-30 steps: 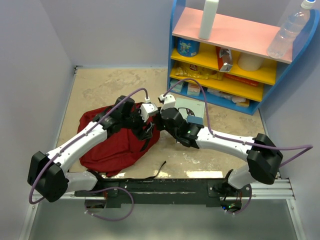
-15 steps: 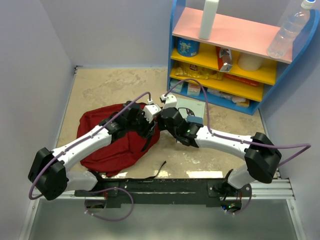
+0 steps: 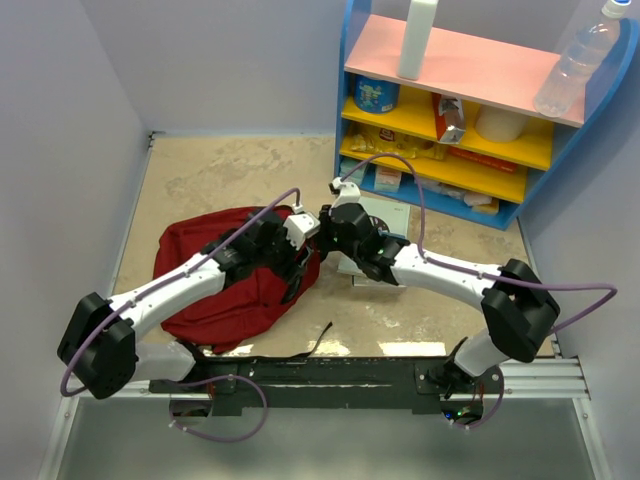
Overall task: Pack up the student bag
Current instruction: Unzip the student bag at the center of the board.
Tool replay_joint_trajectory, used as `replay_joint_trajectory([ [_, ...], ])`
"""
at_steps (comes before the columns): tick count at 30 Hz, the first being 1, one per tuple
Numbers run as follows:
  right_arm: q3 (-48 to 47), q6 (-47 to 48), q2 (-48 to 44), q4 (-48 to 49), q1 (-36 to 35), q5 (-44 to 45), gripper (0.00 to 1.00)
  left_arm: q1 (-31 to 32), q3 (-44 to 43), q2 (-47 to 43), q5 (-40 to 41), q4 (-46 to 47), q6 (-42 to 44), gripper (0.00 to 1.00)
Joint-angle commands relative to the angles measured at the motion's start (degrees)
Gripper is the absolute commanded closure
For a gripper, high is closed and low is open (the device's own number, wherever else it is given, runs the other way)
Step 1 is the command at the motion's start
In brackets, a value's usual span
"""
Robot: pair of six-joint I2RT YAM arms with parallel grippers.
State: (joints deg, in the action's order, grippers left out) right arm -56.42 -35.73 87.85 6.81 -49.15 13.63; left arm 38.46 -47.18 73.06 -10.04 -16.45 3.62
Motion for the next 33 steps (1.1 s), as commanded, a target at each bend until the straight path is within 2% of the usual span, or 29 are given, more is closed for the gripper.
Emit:
replay_joint_trajectory([
  [1, -0.1, -2.2, -0.7, 4.6, 1.1, -3.0, 1.0, 1.4, 0.7, 1.6, 0.0, -1.5, 0.4, 0.53],
  [3, -0.2, -2.1, -0.4, 4.6, 1.3, -3.2, 1.0, 2.2, 0.8, 1.8, 1.1, -0.8, 1.7, 0.65],
  [4, -0.4, -2.0, -0.2, 4.6, 1.8, -3.3, 1.0, 2.4, 0.8, 2.0, 1.3, -0.8, 2.1, 0.76],
  [5, -0.5, -1.9, 0.1, 4.4, 2.0, -3.5, 1.0, 2.7, 0.7, 2.0, 1.3, -1.0, 2.3, 0.81],
  [6, -0.6, -1.5, 0.4, 4.4, 2.3, -3.8, 1.0, 3.1, 0.2, 2.0, 1.1, -1.3, 2.4, 0.91],
  [9, -1.7, -0.5, 2.0, 4.1, 3.9, -4.4, 1.0, 5.9, -1.0, 1.4, 1.7, -3.0, 3.5, 0.99],
  [15, -7.5, 3.1, 6.4, 2.2, 6.3, -4.3, 1.0, 15.3, -4.9, 0.9, 0.3, -8.7, 7.3, 1.0],
  [21, -14.0, 6.2, 9.6, -0.7, 8.4, -3.6, 1.0, 18.3, -5.6, 1.5, -2.8, -13.3, 13.5, 1.0],
  [29, -20.0, 7.9, 15.0, -2.3, 9.9, -2.9, 1.0, 18.5, -3.3, 2.4, -1.1, -23.0, 25.3, 1.0],
  [33, -22.3, 8.1, 15.8, -2.9, 11.0, -1.3, 1.0, 16.8, 0.3, -2.3, 3.1, -26.2, 29.9, 1.0],
])
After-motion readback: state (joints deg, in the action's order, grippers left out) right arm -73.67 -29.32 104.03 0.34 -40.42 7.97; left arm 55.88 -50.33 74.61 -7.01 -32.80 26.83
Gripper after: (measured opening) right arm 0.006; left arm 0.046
